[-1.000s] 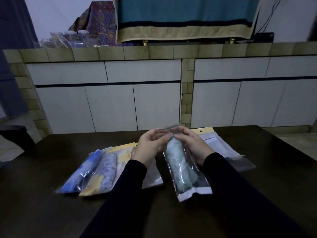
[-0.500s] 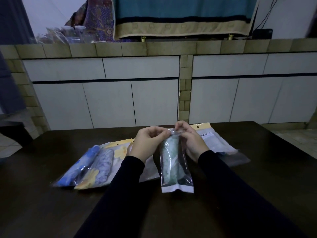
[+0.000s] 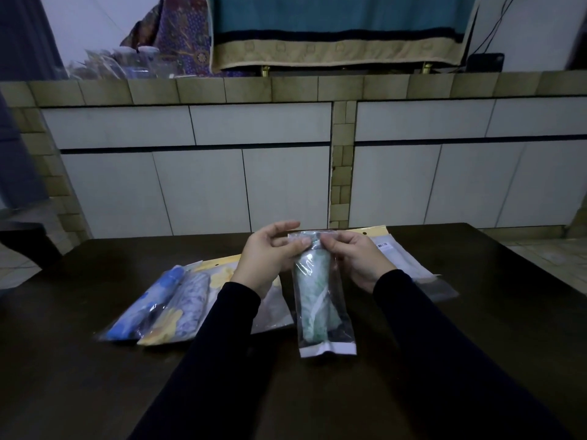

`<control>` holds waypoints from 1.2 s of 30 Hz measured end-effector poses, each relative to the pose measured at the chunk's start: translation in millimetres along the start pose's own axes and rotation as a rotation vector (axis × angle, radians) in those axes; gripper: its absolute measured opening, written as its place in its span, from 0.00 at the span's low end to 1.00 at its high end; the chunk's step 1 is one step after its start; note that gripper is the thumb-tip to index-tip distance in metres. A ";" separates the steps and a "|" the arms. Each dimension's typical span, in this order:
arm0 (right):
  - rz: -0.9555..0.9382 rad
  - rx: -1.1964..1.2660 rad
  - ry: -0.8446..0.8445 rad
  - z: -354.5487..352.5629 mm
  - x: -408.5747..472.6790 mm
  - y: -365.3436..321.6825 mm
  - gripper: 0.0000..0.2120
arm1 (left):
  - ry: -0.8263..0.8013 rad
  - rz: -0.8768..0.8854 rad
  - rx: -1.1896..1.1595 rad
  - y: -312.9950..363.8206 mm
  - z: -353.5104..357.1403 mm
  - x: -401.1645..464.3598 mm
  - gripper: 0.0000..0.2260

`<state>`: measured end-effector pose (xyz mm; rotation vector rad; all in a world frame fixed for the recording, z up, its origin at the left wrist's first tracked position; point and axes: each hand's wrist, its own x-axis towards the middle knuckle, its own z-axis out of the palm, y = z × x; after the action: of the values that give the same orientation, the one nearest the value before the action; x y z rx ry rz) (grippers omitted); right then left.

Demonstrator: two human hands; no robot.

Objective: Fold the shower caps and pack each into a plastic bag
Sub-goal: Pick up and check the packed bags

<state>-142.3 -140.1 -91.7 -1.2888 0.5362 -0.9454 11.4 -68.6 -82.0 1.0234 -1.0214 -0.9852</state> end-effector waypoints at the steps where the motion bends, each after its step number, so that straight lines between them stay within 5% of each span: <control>1: -0.011 -0.006 0.009 -0.1 0.2 -2.2 0.13 | -0.010 -0.007 0.000 0.5 -0.2 0.0 0.16; 8: -0.188 -0.028 0.116 6.2 -3.5 -21.8 0.15 | 0.003 0.118 0.046 17.5 0.0 -6.2 0.02; 12: -0.368 -0.355 0.330 0.9 -3.3 -23.6 0.17 | 0.012 0.247 -0.036 22.8 -6.5 -6.2 0.05; 15: -0.189 -0.470 0.466 -4.2 -2.2 -22.5 0.22 | -0.076 0.214 -0.073 15.2 -13.2 -3.6 0.08; 19: 0.288 -0.333 0.175 -6.2 -3.5 -20.7 0.29 | 0.003 0.137 0.080 0.2 -5.7 -4.0 0.10; 25: 0.139 -0.515 0.135 -8.0 -2.1 -10.8 0.08 | 0.094 0.033 0.283 -12.9 -8.3 1.7 0.22; 36: 0.077 -0.606 0.118 5.5 -0.6 -7.2 0.15 | 0.124 -0.187 0.000 -12.9 -4.1 -2.9 0.14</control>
<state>-140.3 -136.5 -83.6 -1.7399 1.0100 -0.8248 12.8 -68.0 -95.8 1.1816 -0.8346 -1.0592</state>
